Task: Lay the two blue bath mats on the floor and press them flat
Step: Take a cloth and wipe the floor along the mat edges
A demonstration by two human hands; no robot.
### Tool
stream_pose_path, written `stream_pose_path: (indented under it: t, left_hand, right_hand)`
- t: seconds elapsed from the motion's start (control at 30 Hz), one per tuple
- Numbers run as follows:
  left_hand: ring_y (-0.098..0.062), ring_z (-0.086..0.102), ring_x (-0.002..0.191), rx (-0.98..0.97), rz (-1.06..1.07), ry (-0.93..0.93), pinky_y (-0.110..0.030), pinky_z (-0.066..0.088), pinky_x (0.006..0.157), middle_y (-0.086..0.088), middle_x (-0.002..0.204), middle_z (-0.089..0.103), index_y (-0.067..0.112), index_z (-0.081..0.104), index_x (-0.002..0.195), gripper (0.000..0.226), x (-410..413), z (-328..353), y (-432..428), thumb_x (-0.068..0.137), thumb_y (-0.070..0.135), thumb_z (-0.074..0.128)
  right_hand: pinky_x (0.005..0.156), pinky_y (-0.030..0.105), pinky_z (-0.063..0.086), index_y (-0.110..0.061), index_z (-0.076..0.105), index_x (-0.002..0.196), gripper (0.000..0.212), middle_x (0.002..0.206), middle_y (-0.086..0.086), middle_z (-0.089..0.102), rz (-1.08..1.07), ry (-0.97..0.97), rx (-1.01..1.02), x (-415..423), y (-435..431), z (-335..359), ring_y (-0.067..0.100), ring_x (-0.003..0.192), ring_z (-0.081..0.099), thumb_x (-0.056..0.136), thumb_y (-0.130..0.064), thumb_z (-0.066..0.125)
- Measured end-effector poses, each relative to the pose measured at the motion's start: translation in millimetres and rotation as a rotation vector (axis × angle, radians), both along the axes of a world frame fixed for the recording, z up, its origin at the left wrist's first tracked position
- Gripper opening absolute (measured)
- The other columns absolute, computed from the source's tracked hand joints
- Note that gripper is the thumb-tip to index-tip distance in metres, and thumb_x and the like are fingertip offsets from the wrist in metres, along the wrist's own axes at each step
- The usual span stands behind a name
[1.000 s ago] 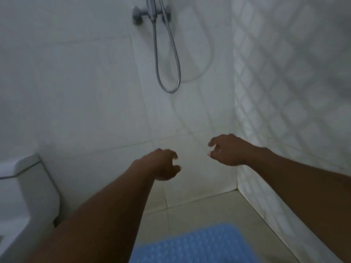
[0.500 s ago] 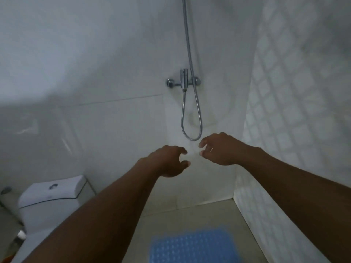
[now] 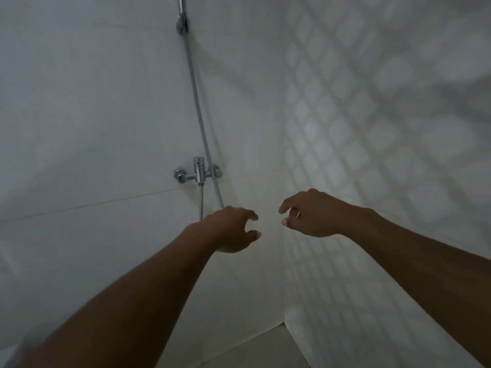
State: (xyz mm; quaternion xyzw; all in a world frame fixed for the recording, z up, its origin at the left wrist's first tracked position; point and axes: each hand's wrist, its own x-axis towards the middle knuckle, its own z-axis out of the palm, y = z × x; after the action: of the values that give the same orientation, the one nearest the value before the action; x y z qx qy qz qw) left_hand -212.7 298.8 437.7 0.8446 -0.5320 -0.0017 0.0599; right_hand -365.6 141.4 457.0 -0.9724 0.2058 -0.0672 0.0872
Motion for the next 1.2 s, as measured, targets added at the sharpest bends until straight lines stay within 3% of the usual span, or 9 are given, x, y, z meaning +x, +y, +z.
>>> stream_pose_path:
  t: [0.23,0.33,0.5,0.63,0.77,0.9,1.2]
  left_hand:
    - [-0.023,0.044,0.141,-0.025,-0.239,-0.033,-0.043,0.040,0.112,0.002,0.156,0.046,0.035,0.043,0.150,0.057,-34,16,-117,0.098,0.057,0.051]
    - [-0.023,0.047,0.139,0.000,-0.402,-0.045,-0.043,0.042,0.111,0.001,0.155,0.047,0.034,0.042,0.150,0.057,-58,22,-165,0.099,0.056,0.051]
    - [-0.021,0.050,0.135,-0.060,-0.788,-0.001,-0.043,0.043,0.111,0.001,0.152,0.051,0.032,0.047,0.148,0.056,-135,27,-227,0.098,0.057,0.053]
    - [-0.021,0.047,0.137,-0.024,-1.113,-0.002,-0.044,0.041,0.113,0.002,0.153,0.048,0.034,0.047,0.147,0.056,-227,25,-226,0.097,0.059,0.052]
    - [-0.018,0.044,0.139,-0.040,-1.381,0.024,-0.042,0.038,0.114,0.005,0.154,0.046,0.036,0.047,0.145,0.054,-318,29,-192,0.096,0.059,0.053]
    - [-0.016,0.044,0.140,-0.058,-1.648,0.086,-0.036,0.036,0.115,0.006,0.152,0.048,0.034,0.049,0.144,0.053,-418,43,-123,0.097,0.058,0.054]
    - [-0.019,0.054,0.133,-0.143,-2.314,0.224,-0.043,0.042,0.112,0.005,0.151,0.052,0.036,0.052,0.142,0.054,-582,89,193,0.093,0.059,0.056]
  right_hand:
    - [0.097,0.032,0.049,-0.040,0.062,0.121,0.034,0.109,-0.015,0.069,-0.253,-0.031,-0.013,-63,-69,15,0.012,0.107,0.063,0.091,-0.053,0.058]
    - [0.097,0.033,0.048,-0.036,0.060,0.125,0.034,0.115,-0.015,0.066,-0.387,0.018,-0.036,-109,-76,19,0.011,0.110,0.059,0.094,-0.049,0.056]
    - [0.096,0.038,0.051,-0.031,0.062,0.127,0.036,0.118,-0.007,0.069,-0.740,-0.003,-0.081,-203,-53,18,0.014,0.104,0.062,0.095,-0.048,0.057]
    - [0.098,0.039,0.049,-0.036,0.060,0.125,0.035,0.116,-0.009,0.068,-1.076,0.042,-0.086,-280,7,24,0.015,0.110,0.058,0.094,-0.050,0.057]
    - [0.094,0.036,0.051,-0.038,0.060,0.123,0.032,0.107,-0.017,0.071,-1.367,0.068,-0.091,-345,105,34,0.012,0.107,0.061,0.093,-0.049,0.057]
    - [0.095,0.037,0.052,-0.035,0.059,0.127,0.035,0.111,-0.015,0.071,-1.660,0.119,-0.105,-396,237,50,0.013,0.107,0.063,0.094,-0.048,0.057]
    - [0.096,0.038,0.052,-0.031,0.061,0.128,0.037,0.115,-0.006,0.069,-2.264,0.245,-0.183,-410,567,106,0.015,0.107,0.061,0.095,-0.046,0.058]
